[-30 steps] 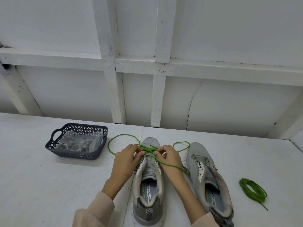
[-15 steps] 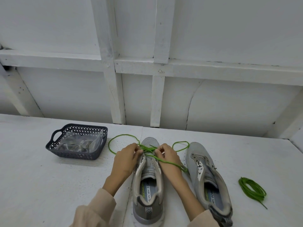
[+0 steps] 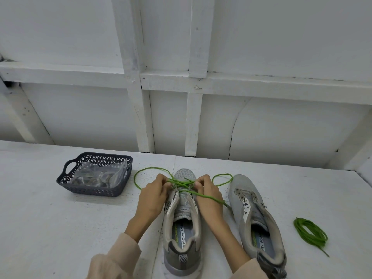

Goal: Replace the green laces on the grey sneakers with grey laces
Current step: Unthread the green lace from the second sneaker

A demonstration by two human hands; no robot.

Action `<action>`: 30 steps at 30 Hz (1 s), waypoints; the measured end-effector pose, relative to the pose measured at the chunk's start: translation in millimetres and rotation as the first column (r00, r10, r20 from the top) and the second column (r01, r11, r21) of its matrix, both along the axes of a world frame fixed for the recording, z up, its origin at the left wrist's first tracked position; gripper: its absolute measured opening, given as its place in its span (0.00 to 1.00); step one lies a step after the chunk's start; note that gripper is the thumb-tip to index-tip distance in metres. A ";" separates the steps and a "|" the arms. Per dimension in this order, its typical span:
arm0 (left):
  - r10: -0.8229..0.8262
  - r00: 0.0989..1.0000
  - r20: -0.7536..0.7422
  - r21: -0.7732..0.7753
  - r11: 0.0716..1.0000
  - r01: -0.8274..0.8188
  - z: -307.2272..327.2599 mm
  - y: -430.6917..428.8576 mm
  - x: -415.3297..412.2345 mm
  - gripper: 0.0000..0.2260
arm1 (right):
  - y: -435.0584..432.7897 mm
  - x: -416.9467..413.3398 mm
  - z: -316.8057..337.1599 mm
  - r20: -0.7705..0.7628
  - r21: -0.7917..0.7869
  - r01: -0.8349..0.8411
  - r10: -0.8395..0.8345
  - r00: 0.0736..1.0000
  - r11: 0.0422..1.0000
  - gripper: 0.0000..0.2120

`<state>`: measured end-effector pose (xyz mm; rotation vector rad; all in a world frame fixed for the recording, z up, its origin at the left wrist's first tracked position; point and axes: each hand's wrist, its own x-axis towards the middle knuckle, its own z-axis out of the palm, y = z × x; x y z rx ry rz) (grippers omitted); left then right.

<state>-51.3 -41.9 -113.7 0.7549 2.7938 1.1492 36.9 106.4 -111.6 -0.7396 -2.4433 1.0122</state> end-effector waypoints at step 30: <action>0.136 0.985 0.110 0.111 0.983 -0.148 -5.1 2.5 3.8 0.09 | 8.4 -5.2 -21.6 -0.275 -0.406 -0.023 -0.098 0.956 0.913 0.09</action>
